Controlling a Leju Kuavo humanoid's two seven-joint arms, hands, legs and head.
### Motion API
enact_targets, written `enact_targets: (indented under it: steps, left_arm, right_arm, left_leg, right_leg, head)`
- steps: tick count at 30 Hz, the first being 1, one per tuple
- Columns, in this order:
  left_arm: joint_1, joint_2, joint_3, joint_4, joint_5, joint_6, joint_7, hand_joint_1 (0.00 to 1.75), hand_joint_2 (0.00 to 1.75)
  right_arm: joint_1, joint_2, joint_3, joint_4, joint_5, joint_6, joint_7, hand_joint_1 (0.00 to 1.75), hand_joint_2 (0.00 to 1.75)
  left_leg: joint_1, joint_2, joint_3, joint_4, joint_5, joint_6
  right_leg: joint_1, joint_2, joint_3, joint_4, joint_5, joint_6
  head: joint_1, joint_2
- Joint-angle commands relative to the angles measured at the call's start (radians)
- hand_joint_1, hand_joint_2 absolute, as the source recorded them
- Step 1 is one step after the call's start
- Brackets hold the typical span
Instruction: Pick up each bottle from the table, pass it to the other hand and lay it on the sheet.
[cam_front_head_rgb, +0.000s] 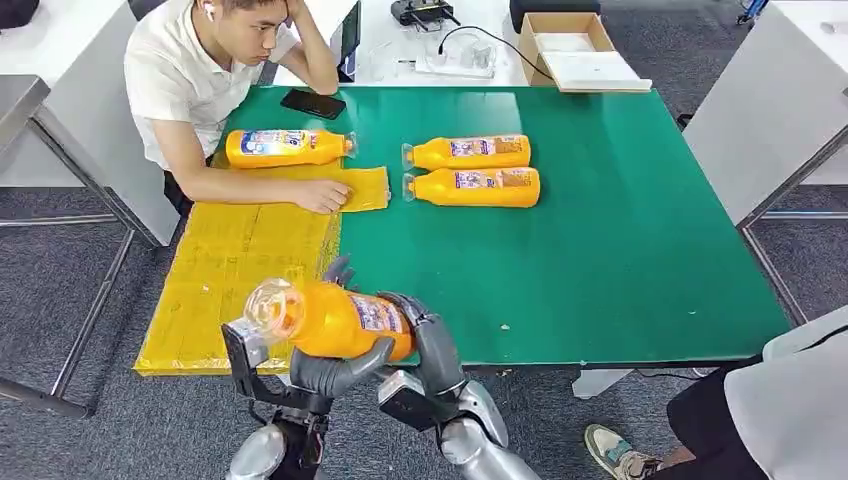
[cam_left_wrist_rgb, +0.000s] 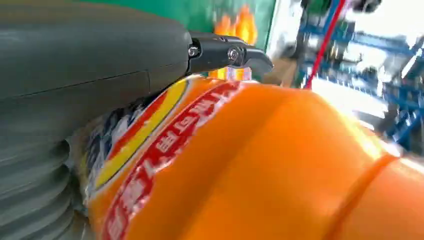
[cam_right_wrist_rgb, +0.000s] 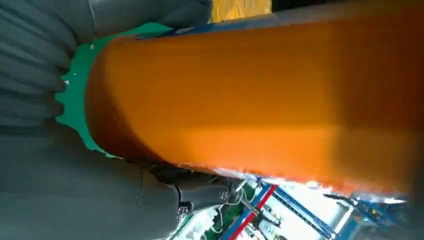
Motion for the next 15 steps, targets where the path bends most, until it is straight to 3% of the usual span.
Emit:
enact_targets:
  steps: [1,2,3,4,7,9,10,11,12,15]
  left_arm:
    - [-0.094,0.004,-0.01,0.124,0.011,0.003,0.0,0.0,1.75]
    - [-0.096,0.002,-0.006,0.125,0.015,0.006,-0.001,0.0,1.75]
    - [-0.097,-0.006,0.009,0.121,0.027,0.011,-0.011,0.37,1.75]
    - [-0.098,-0.01,0.02,0.113,0.047,0.005,-0.018,1.75,1.75]
    - [-0.092,-0.014,0.032,0.082,0.073,-0.006,-0.026,1.75,1.75]
    - [-0.086,-0.011,0.035,0.06,0.054,0.012,-0.05,1.75,1.75]
    - [-0.083,-0.011,0.04,0.053,0.062,0.009,-0.049,1.75,1.75]
    - [-0.08,-0.012,0.044,0.048,0.085,-0.009,-0.036,1.75,1.75]
    - [-0.075,-0.011,0.051,0.042,0.13,-0.05,-0.018,1.75,1.75]
    - [-0.073,-0.007,0.056,0.039,0.133,-0.054,-0.017,1.75,1.75]
  right_arm:
    - [-0.05,0.018,0.118,0.141,0.012,-0.003,-0.003,1.75,1.75]
    - [-0.05,0.019,0.12,0.142,0.011,-0.003,-0.005,1.75,1.75]
    - [-0.051,0.023,0.126,0.146,0.006,0.003,-0.008,1.75,1.75]
    - [-0.051,0.026,0.133,0.149,-0.001,0.015,-0.011,1.75,1.75]
    - [-0.043,0.034,0.138,0.161,-0.035,0.041,-0.014,1.75,1.75]
    - [-0.026,0.043,0.131,0.141,-0.097,0.117,-0.028,1.17,1.75]
    - [-0.018,0.044,0.145,0.126,-0.097,0.127,-0.03,1.03,1.75]
    - [-0.01,0.037,0.16,0.1,-0.099,0.136,-0.025,0.35,1.75]
    - [0.0,0.036,0.173,0.078,-0.098,0.14,-0.019,0.0,1.75]
    - [0.009,0.039,0.179,0.065,-0.098,0.134,-0.01,0.0,1.75]
  left_leg:
    - [0.002,0.0,0.005,-0.001,-0.001,-0.002]
    - [0.001,-0.001,0.004,-0.001,0.0,-0.002]
    - [0.001,0.0,0.005,-0.001,-0.001,-0.002]
    - [0.001,-0.001,0.003,-0.001,0.0,-0.002]
    - [0.001,-0.001,0.005,-0.001,-0.001,-0.002]
    - [0.001,0.0,0.005,-0.001,-0.002,-0.002]
    - [0.001,-0.001,0.003,-0.001,-0.001,-0.002]
    - [0.002,-0.001,0.004,0.0,-0.002,-0.002]
    - [0.001,-0.001,0.003,0.0,-0.001,-0.002]
    - [0.002,0.0,0.004,0.0,-0.002,-0.002]
  right_leg:
    - [0.002,-0.002,0.006,-0.001,-0.001,-0.002]
    - [0.001,-0.002,0.004,-0.001,-0.001,-0.002]
    - [0.001,-0.002,0.005,-0.001,-0.001,-0.002]
    - [0.001,-0.002,0.003,-0.001,-0.001,-0.002]
    - [0.002,-0.002,0.005,-0.001,-0.002,-0.002]
    - [0.002,-0.002,0.005,-0.001,-0.002,-0.002]
    - [0.001,-0.002,0.003,-0.001,-0.001,-0.002]
    - [0.002,-0.003,0.005,0.0,-0.002,-0.003]
    - [0.001,-0.002,0.003,0.0,-0.001,-0.002]
    - [0.002,-0.002,0.004,0.0,-0.002,-0.002]
  head:
    - [0.0,0.0]
    - [0.0,0.0]
    - [0.0,0.0]
    - [0.0,0.0]
    - [0.0,0.0]
    - [0.0,0.0]
    - [0.0,0.0]
    - [0.0,0.0]
    - [0.0,0.0]
    - [0.0,0.0]
